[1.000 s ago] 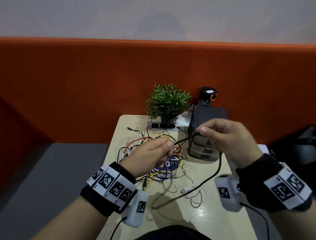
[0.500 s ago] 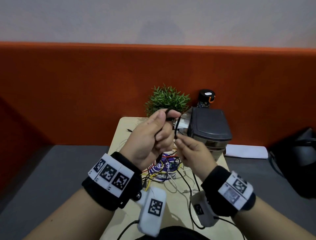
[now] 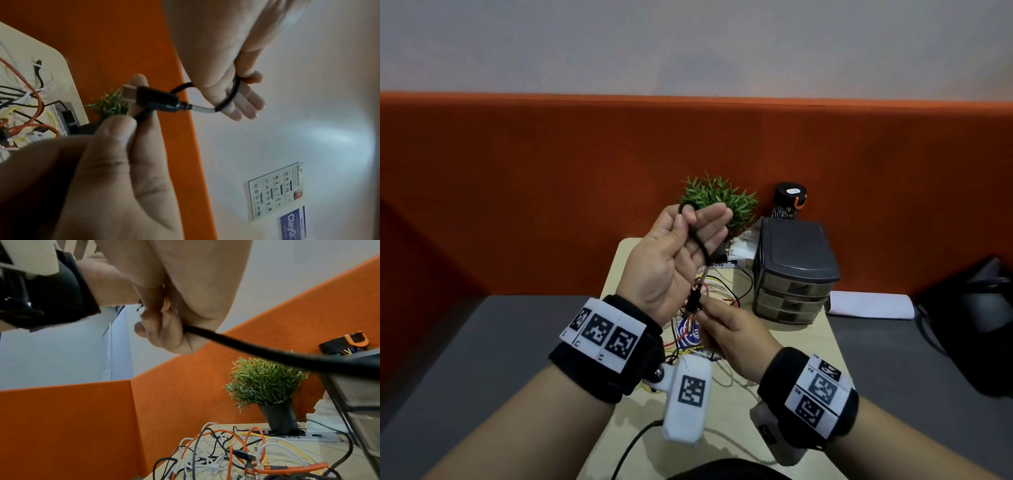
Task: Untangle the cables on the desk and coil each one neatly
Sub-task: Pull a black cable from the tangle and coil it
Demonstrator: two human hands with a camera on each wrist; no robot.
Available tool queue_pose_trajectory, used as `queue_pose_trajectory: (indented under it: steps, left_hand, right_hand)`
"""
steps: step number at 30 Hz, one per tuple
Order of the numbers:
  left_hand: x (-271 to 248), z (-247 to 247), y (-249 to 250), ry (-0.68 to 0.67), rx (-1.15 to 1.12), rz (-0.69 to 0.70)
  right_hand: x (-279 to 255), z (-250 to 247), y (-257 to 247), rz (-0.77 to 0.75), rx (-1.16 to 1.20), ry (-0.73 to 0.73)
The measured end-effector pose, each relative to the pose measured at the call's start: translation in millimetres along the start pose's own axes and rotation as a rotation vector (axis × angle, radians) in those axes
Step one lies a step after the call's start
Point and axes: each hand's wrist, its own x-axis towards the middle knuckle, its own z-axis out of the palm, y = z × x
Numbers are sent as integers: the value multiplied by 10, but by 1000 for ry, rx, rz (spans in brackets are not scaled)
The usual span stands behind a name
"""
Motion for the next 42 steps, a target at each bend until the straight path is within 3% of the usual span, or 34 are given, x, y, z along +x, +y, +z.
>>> queue_pose_trajectory:
  steps: [4, 10, 19, 21, 25, 30, 35, 39, 42]
  left_hand:
    - [13, -46, -22, 60, 147, 93]
    - [54, -2, 60, 140, -82, 138]
    - [-40, -159, -49, 164, 635, 316]
    - [-49, -170, -79, 203, 585, 291]
    - [-16, -126, -16, 263, 157, 166]
    - [-62, -122, -25, 234, 453, 228]
    - [-88, -235, -44, 214, 552, 257]
    - [-115, -262, -17, 169, 676, 212]
    - [-121, -342, 6, 110, 816, 93]
  right_hand:
    - [-34, -27, 12, -27, -108, -11]
    - [-141, 19, -16, 16, -344, -104]
    - [-260, 23, -184, -80, -687, -159]
    - [-278, 50, -152, -106, -755, -170]
    - [-255, 47, -101, -111, -824, -151]
    - [-274, 26, -157, -126, -801, -155]
    - [-303, -7, -200, -116, -801, -183]
    - [-330, -70, -314, -106, -839, -129]
    - [-322, -178, -372, -96, -826, -35]
